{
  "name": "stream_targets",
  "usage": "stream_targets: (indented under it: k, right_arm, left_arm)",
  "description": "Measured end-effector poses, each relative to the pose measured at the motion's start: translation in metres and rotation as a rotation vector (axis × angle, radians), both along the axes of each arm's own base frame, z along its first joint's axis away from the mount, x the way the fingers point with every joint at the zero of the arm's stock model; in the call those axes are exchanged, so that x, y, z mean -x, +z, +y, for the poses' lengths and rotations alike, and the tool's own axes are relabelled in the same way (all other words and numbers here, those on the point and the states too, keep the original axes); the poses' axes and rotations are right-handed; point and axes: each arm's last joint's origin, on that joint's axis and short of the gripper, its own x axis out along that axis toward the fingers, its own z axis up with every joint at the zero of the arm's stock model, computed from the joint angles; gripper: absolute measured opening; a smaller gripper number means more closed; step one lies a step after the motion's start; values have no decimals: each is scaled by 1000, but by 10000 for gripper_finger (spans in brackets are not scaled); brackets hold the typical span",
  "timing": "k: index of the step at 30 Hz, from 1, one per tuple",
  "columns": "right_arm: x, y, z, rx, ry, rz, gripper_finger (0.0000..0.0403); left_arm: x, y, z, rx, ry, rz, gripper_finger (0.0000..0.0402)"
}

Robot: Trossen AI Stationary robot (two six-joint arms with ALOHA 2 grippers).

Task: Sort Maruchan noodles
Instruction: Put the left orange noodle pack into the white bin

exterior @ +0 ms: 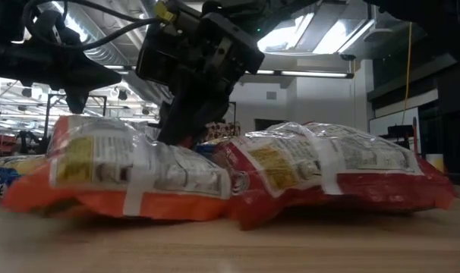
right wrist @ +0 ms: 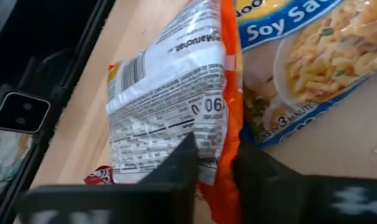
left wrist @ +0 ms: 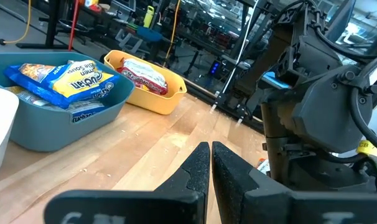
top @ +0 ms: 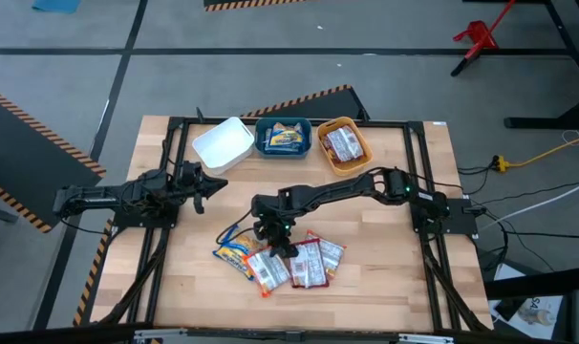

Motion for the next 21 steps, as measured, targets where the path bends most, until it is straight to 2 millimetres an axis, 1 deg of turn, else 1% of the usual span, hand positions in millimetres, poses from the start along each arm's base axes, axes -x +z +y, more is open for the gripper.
stream_targets:
  k: [2,4,7,9,12,16,21]
  right_arm:
    - [0,0,0,-8,12,-1,31]
    - [1,1,0,-19,17,0,11]
    - [1,1,-3,-19,12,3,13]
    - [1,4,-3,-16,12,15,9]
    - [-2,11,-8,-6,20,-12,6]
    - [-6,28,-23,-5,7,-24,4]
    - [-9,48,-54,-5,-48,-35,3]
  left_arm:
    - [0,0,0,0,0,0,12]
    - [0,0,0,0,-3,0,12]
    - [0,0,0,1,-12,1,12]
    - [0,0,0,1,-14,1,12]
    - [0,0,0,1,-15,1,12]
    - [0,0,0,1,-15,1,12]
    - [0,0,0,1,-15,0,12]
